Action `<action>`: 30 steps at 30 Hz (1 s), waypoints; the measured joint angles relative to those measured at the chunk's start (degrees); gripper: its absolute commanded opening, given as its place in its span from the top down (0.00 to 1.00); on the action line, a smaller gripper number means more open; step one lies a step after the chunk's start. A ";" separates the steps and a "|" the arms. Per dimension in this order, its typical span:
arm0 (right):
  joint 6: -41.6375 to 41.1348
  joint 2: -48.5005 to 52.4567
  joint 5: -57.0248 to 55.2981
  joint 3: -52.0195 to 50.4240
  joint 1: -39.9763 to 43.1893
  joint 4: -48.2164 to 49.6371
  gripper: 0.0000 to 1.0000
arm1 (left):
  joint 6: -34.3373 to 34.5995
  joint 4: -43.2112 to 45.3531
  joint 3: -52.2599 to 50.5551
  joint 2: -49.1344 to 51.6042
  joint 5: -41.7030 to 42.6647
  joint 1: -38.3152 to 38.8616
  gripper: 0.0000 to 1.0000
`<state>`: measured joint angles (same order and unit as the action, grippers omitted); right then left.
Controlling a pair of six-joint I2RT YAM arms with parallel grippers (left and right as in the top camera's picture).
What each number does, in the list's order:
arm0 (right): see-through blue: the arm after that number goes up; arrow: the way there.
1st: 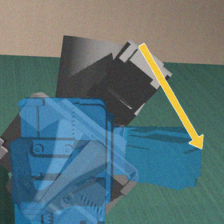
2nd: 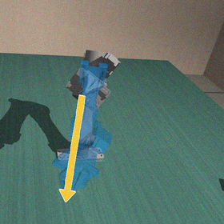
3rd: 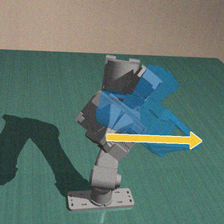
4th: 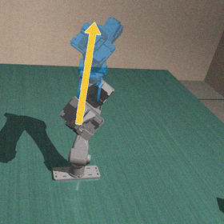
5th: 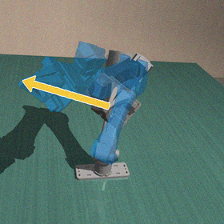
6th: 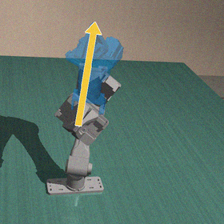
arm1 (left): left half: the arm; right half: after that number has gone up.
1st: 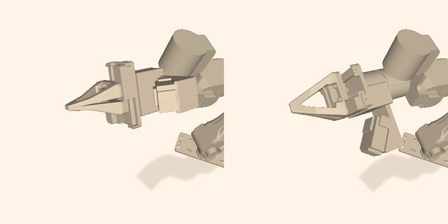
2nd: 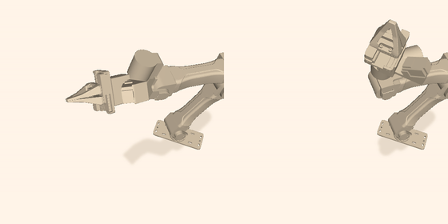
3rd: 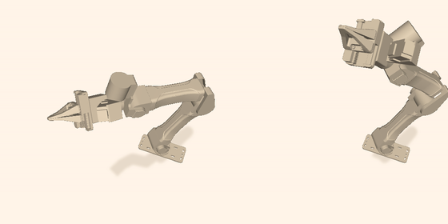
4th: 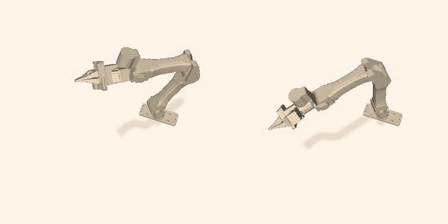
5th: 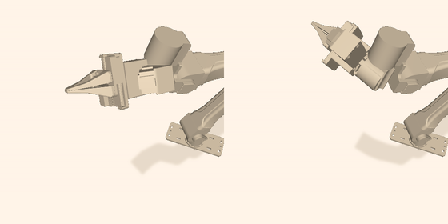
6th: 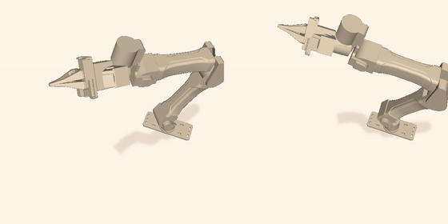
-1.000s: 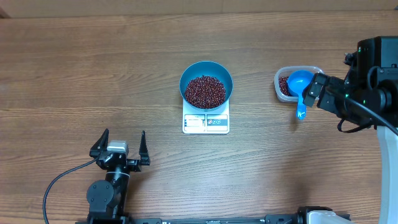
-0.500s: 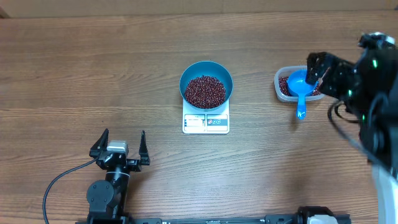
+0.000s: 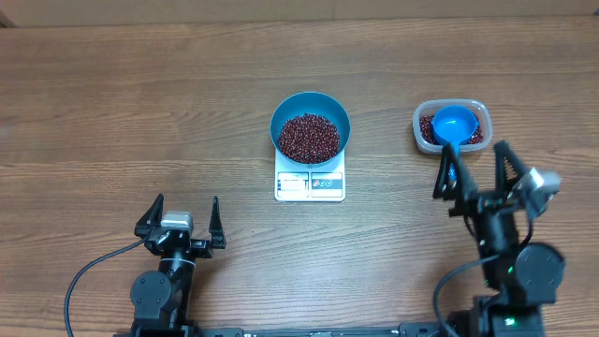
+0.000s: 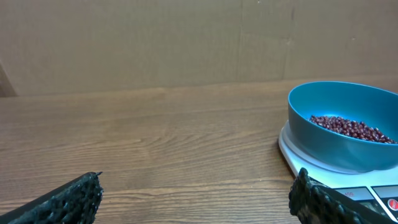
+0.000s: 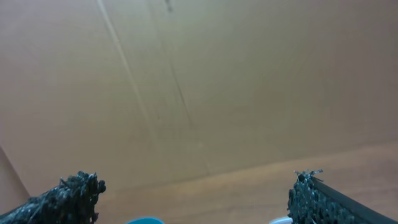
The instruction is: Scoop item into bowl and weigh 150g on scale
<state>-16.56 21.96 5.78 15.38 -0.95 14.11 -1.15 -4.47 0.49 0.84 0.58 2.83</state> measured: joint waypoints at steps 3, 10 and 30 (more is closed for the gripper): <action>0.02 -5.09 0.20 -8.44 -0.44 3.65 0.00 | 0.00 0.00 0.00 0.00 -0.02 0.00 0.00; 0.17 -13.92 -0.85 -14.34 -0.59 -5.44 0.00 | 0.00 0.02 0.00 0.00 0.00 0.00 0.00; 20.96 -21.11 -2.75 -14.34 -0.55 -18.88 0.00 | 0.00 0.00 0.00 0.00 0.00 0.00 0.00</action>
<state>4.40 0.84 3.03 1.04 -1.50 -4.78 -1.15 -4.47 0.49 0.84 0.58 2.83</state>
